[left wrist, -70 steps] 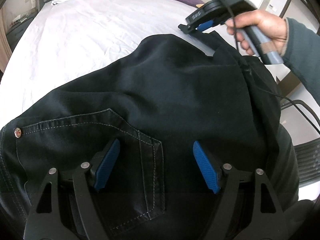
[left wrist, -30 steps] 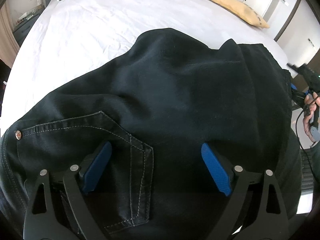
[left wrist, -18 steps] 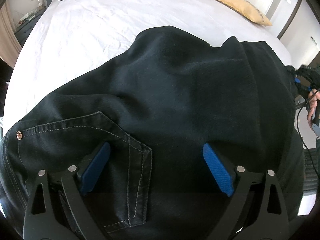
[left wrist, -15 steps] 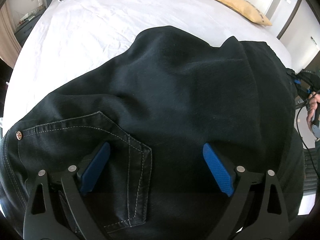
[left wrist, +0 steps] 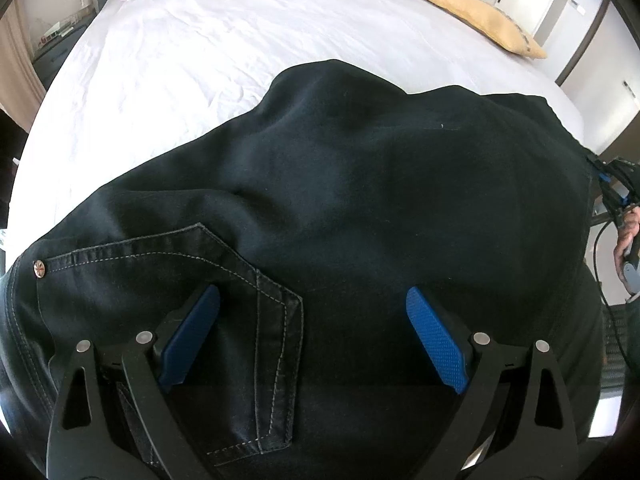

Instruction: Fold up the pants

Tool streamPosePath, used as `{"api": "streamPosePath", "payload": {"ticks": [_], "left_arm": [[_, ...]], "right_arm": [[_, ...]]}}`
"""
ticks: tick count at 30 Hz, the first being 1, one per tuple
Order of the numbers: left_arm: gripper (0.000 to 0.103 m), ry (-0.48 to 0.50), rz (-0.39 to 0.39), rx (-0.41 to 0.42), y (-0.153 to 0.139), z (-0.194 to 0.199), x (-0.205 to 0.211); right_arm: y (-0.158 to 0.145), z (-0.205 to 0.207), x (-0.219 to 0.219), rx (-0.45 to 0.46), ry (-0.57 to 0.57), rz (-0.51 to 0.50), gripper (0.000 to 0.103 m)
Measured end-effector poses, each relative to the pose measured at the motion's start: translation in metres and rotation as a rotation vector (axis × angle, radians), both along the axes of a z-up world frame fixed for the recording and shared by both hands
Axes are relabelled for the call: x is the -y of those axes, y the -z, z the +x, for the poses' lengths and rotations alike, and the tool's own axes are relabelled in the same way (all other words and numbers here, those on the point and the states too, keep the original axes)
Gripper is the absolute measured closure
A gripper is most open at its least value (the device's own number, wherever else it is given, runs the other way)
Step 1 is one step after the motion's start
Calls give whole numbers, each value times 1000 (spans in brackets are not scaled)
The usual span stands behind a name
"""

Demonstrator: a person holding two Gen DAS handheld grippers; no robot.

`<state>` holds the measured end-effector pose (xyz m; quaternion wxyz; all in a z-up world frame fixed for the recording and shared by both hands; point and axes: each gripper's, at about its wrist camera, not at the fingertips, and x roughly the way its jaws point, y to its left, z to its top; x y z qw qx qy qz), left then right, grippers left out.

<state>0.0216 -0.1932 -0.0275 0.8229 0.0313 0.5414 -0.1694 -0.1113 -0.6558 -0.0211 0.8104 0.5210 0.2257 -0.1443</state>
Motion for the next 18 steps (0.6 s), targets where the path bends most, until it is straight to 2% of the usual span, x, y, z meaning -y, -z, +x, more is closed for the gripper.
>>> {"api": "streamPosePath", "payload": {"ticks": [4, 12, 18], "left_arm": [[8, 1, 12, 5, 0, -1, 1], [8, 1, 9, 8, -2, -3, 2], [8, 3, 10, 11, -3, -5, 3]], "right_arm": [[-10, 0, -3, 14, -11, -37, 98], [21, -22, 1, -24, 50, 35, 98], [21, -24, 1, -24, 62, 29, 98]]}}
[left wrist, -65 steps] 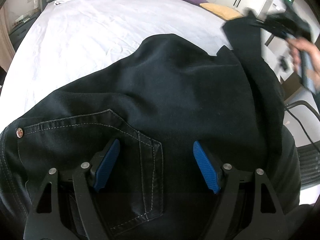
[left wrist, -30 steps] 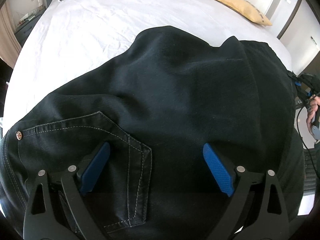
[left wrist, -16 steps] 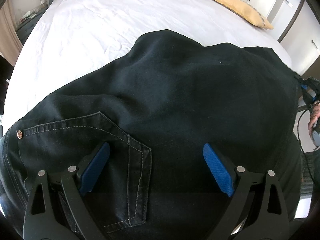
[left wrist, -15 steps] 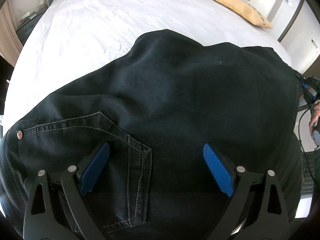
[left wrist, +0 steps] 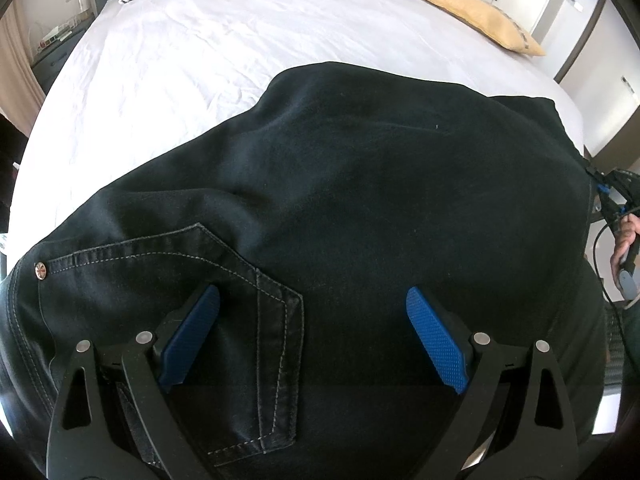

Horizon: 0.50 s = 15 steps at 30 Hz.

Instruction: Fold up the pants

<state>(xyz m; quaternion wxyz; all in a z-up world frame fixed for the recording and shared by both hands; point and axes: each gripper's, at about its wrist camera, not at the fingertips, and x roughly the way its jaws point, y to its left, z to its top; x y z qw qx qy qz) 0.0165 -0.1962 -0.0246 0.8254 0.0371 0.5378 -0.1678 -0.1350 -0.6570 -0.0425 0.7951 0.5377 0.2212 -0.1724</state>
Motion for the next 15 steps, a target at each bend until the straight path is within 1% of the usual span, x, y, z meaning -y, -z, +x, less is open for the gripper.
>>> {"api": "streamPosePath", "payload": {"ticks": [9, 15], "left_arm": [[8, 0, 2, 5, 1, -1, 1], [7, 1, 5, 4, 0, -1, 3]], "right_arm": [[0, -4, 0, -7, 11, -6, 98], [10, -7, 3, -20, 22, 6, 98]]}}
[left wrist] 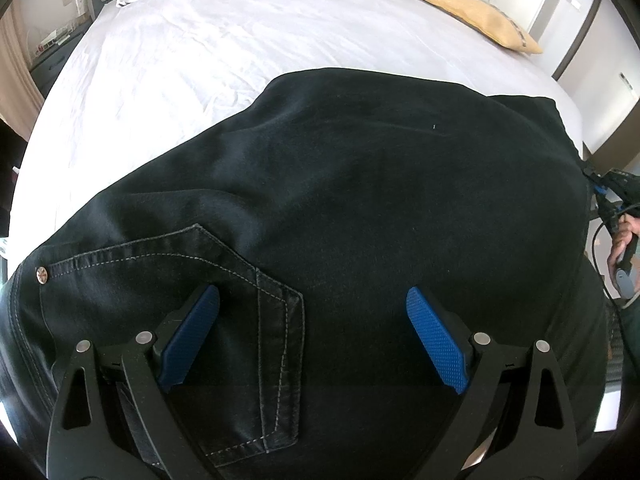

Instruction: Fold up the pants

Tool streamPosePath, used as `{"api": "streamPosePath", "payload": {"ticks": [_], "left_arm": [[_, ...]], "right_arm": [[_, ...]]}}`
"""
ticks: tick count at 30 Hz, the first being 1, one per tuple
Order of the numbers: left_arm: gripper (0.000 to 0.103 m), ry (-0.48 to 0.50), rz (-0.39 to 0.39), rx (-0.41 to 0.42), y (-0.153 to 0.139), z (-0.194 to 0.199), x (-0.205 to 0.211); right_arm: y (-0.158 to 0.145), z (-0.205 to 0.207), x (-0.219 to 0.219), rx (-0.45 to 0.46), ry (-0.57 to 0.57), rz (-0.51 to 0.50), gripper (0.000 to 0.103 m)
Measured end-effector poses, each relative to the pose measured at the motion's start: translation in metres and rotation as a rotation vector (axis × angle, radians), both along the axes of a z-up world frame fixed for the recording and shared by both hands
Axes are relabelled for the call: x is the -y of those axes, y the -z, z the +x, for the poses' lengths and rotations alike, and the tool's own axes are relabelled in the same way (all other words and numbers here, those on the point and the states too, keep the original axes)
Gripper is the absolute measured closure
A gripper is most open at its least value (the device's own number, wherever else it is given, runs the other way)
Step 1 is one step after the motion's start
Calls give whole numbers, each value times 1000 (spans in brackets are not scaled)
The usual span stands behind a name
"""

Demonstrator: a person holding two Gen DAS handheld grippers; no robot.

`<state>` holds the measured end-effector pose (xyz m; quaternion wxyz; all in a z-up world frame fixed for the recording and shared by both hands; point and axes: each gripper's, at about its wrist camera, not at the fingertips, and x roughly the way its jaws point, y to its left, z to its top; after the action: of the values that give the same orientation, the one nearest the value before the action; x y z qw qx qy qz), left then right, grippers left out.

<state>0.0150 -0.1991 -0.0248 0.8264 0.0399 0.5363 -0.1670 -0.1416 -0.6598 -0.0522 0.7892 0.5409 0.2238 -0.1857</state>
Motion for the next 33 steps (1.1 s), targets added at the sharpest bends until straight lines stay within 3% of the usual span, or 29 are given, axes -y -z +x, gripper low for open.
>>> {"api": "streamPosePath", "payload": {"ticks": [13, 21, 24, 26, 28, 30, 33], "left_arm": [[6, 5, 0, 5, 0, -2, 0], [3, 9, -8, 17, 2, -3, -4], [3, 4, -16, 17, 3, -3, -7], [3, 2, -21, 19, 2, -3, -8], [3, -4, -35, 24, 2, -5, -15], [2, -3, -41, 34, 3, -6, -17], [1, -2, -38, 48, 3, -10, -18]], "right_arm": [[5, -2, 3, -8, 2, 2, 98], [20, -9, 7, 32, 0, 32, 101], [23, -11, 11, 57, -21, 61, 98], [25, -20, 18, 84, -12, 121, 87], [11, -37, 25, 11, 74, 54, 64], [-12, -52, 28, -20, 114, -29, 64], [-67, -34, 6, 6, -37, -194, 64]]}}
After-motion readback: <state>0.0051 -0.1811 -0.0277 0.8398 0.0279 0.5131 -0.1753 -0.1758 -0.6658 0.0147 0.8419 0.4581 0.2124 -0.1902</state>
